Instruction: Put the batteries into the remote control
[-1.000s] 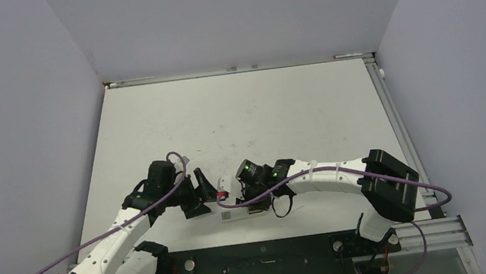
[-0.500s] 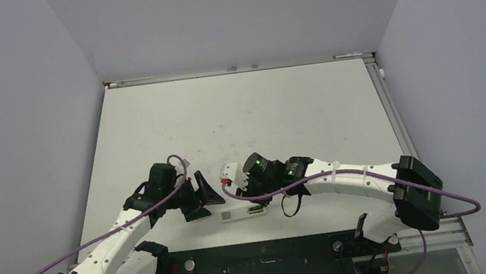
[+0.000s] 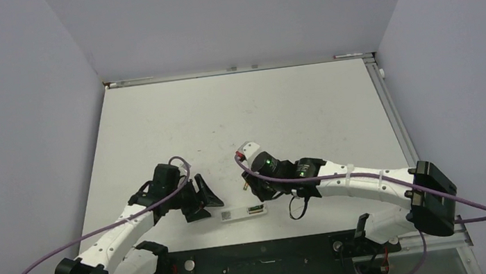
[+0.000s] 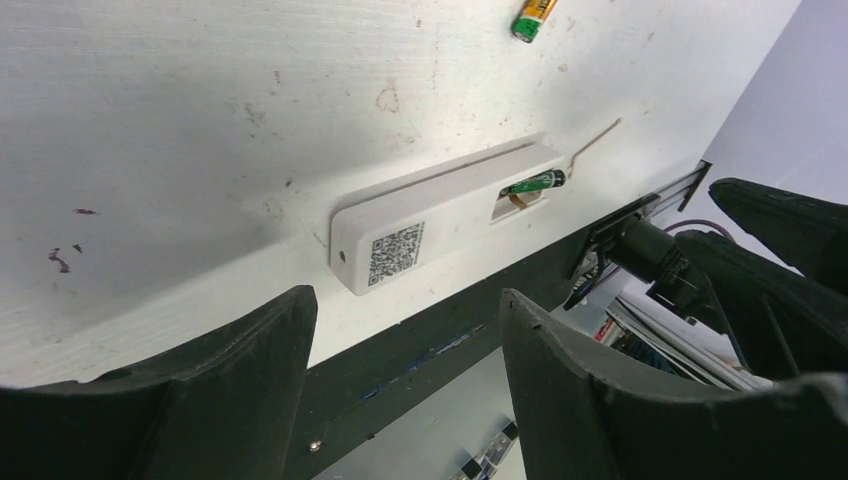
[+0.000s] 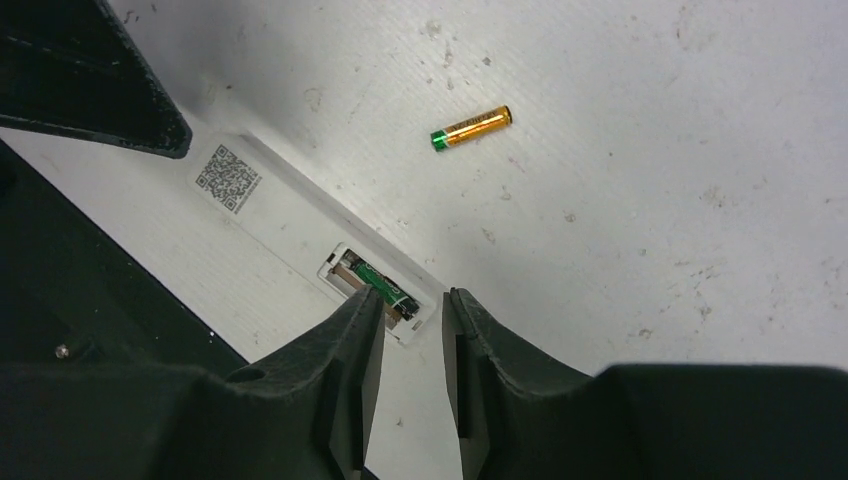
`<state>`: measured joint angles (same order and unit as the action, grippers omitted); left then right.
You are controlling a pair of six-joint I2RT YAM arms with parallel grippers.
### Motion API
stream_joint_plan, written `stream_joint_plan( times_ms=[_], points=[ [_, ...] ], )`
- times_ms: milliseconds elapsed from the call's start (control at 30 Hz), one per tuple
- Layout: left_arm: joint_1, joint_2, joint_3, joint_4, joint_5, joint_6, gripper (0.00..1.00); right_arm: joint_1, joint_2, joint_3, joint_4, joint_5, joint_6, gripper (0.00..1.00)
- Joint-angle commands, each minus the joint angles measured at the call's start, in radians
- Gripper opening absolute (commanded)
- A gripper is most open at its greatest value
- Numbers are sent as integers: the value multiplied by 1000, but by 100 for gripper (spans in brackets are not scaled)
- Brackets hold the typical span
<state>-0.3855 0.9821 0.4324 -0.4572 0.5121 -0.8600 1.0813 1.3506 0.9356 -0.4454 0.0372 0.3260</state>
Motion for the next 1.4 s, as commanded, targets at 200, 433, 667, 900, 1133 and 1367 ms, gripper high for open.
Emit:
stream_joint_plan(
  times_ms=[200,433,667,900,1133,1367],
  points=[
    [-78,48,-21,113,-67,-44,56,-76,-85,-106,81,15,280,31],
    [-150,88,-21,142,-122,-69,49,-105,-83,-152,122,-28,322,31],
    [-160,106,-31,154,-140,-70,40,-108,-64,-169,157,-90,346,28],
    [-172,121,-39,165,-146,-73,36,-108,-49,-184,176,-115,379,28],
    [-183,133,-40,166,-163,-65,32,-108,-33,-185,165,-116,389,28],
    [-193,137,-47,169,-178,-65,27,-108,-16,-191,170,-140,402,27]
  ],
)
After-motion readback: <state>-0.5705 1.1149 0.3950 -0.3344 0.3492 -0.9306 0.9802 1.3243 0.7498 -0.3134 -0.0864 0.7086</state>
